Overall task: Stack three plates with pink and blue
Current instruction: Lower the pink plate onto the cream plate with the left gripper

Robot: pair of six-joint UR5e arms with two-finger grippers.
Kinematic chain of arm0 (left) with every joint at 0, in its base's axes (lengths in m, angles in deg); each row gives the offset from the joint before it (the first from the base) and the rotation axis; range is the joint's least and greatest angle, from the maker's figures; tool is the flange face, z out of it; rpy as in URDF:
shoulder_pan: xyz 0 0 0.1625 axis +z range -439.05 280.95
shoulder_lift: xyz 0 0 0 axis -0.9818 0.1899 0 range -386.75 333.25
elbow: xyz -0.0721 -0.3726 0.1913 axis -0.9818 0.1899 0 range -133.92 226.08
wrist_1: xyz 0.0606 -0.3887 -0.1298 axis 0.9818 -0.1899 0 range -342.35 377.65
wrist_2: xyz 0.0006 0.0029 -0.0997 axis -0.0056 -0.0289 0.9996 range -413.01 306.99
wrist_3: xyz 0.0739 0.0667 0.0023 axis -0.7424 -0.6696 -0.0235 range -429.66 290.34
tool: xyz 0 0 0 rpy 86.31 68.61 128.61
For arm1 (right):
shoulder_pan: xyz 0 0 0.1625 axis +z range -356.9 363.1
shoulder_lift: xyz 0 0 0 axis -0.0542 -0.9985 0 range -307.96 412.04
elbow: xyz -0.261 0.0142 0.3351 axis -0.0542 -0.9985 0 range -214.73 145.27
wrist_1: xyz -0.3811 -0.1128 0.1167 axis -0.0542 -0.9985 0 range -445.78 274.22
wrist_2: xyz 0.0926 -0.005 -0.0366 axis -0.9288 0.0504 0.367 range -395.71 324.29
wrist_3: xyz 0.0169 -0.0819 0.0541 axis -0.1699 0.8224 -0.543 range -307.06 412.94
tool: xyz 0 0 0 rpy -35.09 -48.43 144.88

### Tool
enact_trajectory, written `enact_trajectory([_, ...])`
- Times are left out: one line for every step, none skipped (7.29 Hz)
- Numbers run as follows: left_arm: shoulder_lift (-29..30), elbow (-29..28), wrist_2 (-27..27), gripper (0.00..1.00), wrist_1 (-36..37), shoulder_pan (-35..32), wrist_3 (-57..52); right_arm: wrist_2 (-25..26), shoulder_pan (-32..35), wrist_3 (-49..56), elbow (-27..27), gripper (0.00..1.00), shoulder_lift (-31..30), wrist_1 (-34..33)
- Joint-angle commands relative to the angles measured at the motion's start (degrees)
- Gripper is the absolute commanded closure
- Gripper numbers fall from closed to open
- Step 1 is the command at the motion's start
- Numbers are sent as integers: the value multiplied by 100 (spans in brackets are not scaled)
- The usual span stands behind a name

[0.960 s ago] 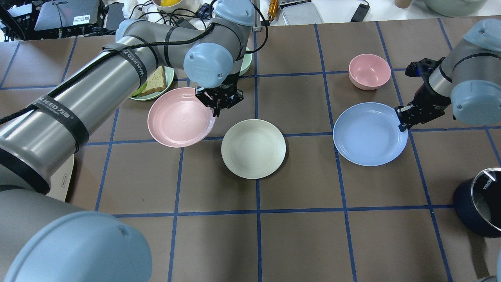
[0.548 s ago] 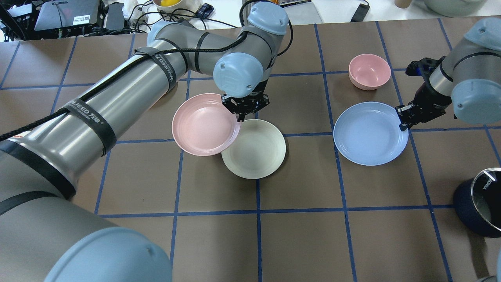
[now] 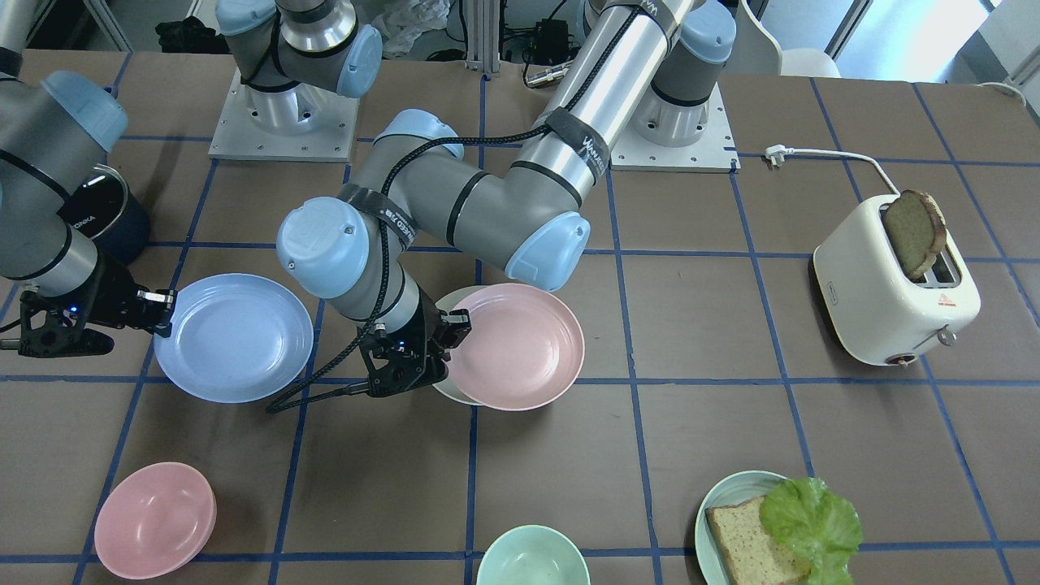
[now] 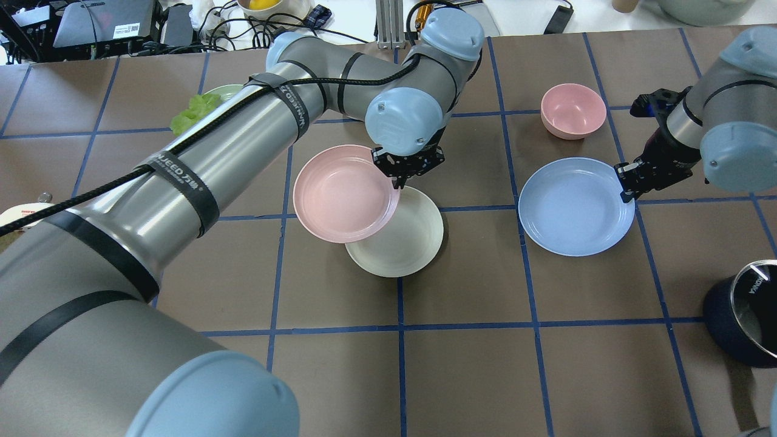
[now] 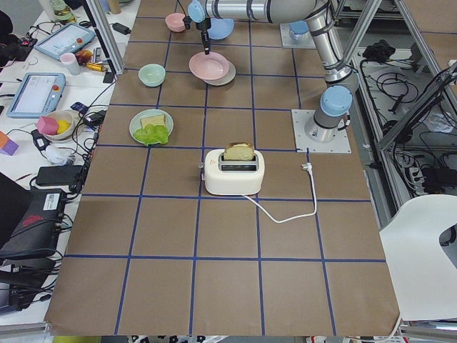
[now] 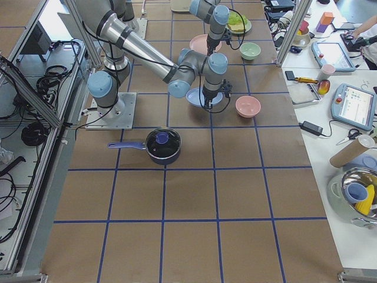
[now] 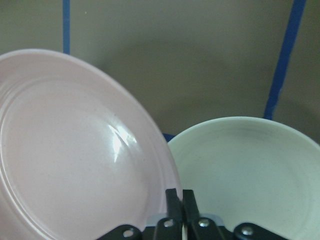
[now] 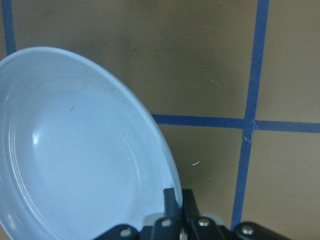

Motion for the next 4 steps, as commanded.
enact_trajectory([246, -123, 4, 100, -5, -151, 246, 47, -4, -4, 1, 100, 16, -7])
enact_trajectory([299, -115, 4, 100, -92, -177, 377, 73, -4, -4, 1, 100, -2, 1])
enact_trajectory([317, -115, 4, 100, -249, -186, 561, 82, -4, -4, 1, 100, 7, -7])
enact_trajectory([317, -123, 4, 100, -303, -186, 563, 100, -4, -4, 1, 100, -2, -8])
